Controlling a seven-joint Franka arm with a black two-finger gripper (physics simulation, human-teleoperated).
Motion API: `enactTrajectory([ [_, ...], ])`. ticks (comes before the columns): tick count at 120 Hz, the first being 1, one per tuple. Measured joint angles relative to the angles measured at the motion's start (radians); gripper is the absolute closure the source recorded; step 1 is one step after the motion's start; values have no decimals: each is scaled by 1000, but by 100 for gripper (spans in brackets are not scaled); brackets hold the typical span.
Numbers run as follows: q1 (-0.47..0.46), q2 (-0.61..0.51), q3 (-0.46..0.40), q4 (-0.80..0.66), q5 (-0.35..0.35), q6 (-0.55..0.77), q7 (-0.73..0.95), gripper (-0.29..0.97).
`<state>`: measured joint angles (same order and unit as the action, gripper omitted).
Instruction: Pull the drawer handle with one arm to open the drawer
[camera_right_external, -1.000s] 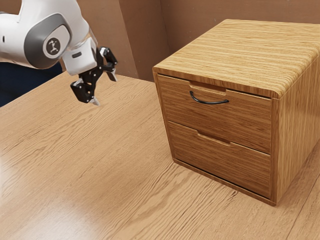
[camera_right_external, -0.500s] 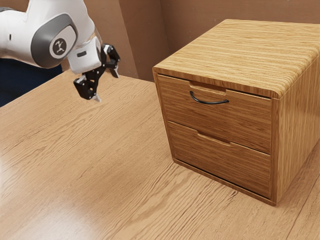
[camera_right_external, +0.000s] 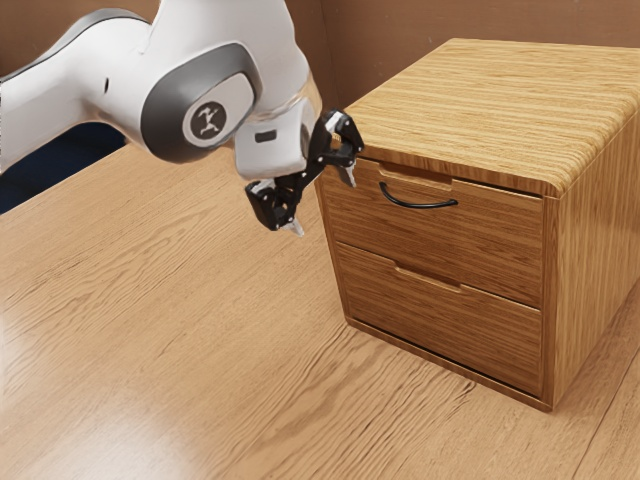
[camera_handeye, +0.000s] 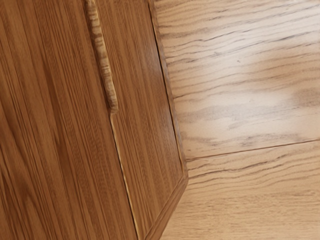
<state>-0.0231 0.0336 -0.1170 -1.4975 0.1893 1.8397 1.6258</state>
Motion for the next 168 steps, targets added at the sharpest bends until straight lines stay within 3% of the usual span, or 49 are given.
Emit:
enactTrajectory([
  [77, 160, 8, -9, 4, 20, 34, -2, 2],
  [117, 77, 13, -27, 1, 16, 34, -4, 2],
  [168, 121, 11, -59, 1, 16, 31, -5, 2],
])
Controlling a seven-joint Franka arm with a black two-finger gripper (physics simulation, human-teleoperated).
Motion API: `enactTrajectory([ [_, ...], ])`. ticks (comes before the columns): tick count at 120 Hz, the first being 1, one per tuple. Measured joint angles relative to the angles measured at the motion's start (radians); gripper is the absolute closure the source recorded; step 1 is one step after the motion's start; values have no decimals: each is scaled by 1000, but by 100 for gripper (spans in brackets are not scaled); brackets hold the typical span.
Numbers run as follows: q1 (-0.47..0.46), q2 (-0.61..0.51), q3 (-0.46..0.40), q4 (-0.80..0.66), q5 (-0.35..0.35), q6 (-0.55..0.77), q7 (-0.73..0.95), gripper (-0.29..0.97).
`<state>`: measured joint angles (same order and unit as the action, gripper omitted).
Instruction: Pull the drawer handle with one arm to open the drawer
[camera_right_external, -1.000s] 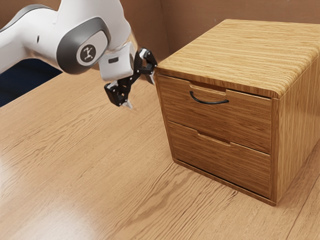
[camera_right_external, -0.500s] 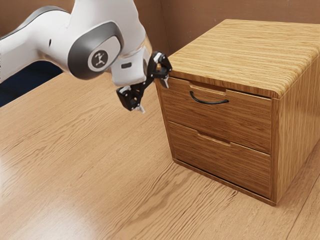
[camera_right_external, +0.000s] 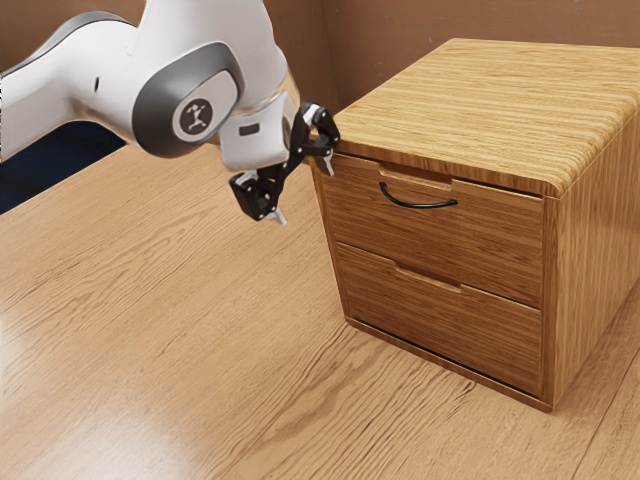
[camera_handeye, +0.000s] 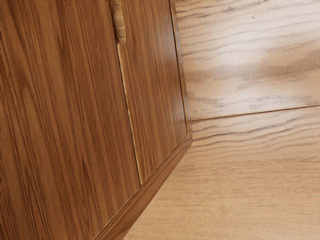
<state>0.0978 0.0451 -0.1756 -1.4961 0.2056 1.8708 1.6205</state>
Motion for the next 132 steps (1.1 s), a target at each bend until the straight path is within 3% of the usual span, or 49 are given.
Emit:
enactTrajectory([
  [35, -26, -15, -16, 0, 0, -31, -1, 2],
  [78, 16, -48, -89, 17, 7, -76, -8, 2],
  [95, 69, -53, -156, 21, 5, -86, -11, 2],
  [132, 36, -33, -176, 22, 10, -53, -16, 2],
])
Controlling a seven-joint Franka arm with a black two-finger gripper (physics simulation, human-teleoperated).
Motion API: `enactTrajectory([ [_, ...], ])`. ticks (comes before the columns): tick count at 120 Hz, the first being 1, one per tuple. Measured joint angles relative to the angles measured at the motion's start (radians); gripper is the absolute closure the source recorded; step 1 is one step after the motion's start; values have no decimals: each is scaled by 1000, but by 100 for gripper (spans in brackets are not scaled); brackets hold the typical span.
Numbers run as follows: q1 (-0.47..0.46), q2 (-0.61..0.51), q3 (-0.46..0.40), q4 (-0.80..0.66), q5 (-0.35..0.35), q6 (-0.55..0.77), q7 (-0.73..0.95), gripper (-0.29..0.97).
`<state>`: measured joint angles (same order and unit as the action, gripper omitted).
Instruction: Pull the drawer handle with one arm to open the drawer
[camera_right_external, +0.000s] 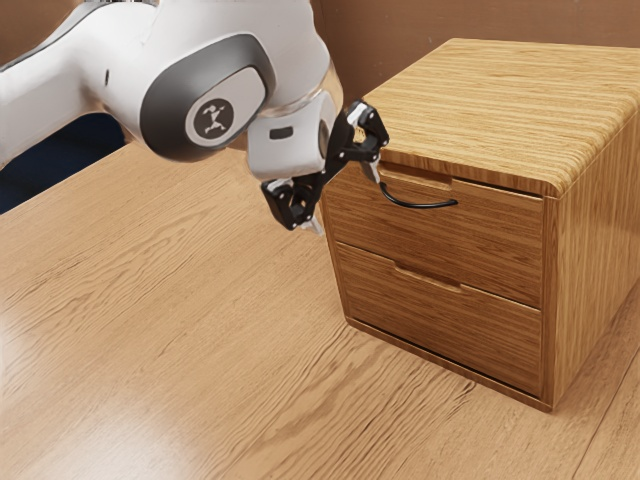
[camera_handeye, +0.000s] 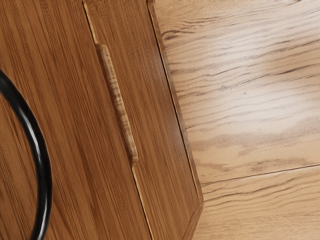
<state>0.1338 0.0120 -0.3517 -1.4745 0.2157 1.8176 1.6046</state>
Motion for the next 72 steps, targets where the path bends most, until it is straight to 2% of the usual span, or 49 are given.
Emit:
enactTrajectory([
  [39, -79, 47, -3, -1, 1, 51, -4, 2],
  [72, -41, 47, 14, -6, 2, 58, -5, 2],
])
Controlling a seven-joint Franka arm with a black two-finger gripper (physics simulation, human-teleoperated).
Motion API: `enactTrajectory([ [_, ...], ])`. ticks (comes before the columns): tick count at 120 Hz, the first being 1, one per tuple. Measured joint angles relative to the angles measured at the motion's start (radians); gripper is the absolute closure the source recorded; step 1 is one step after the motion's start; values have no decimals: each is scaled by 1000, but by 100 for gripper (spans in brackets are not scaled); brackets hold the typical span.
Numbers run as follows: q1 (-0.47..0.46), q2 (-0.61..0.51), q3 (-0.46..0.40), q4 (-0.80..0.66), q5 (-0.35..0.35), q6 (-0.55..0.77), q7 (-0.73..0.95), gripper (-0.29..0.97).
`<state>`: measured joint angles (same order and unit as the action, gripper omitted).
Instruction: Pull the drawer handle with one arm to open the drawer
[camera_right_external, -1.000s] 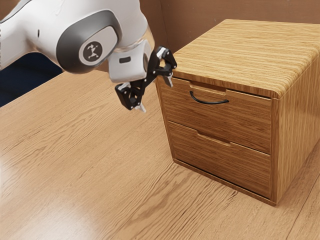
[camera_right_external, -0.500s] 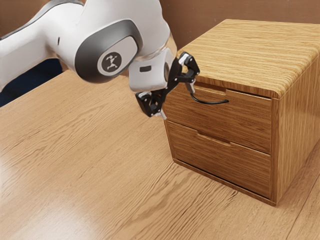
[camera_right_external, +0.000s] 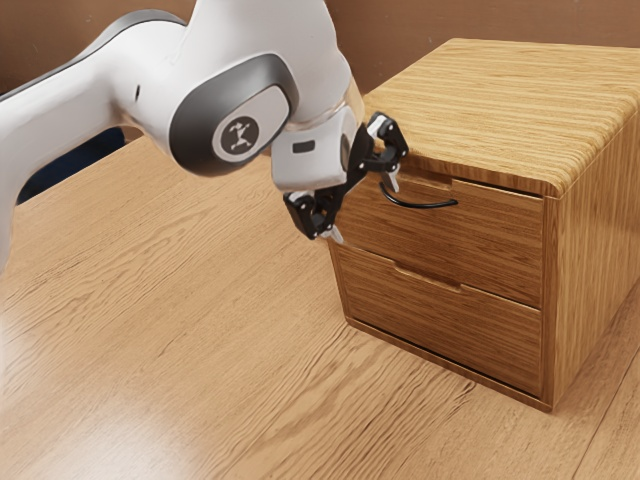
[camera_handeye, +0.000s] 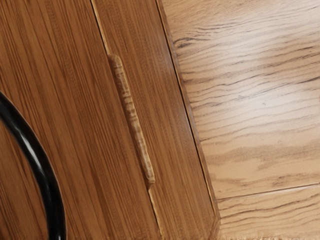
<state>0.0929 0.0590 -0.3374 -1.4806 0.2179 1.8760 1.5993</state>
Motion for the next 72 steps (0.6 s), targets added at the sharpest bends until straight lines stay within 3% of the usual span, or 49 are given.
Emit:
enactTrajectory([
  [72, -12, 9, 3, -15, 0, -5, -2, 2],
])
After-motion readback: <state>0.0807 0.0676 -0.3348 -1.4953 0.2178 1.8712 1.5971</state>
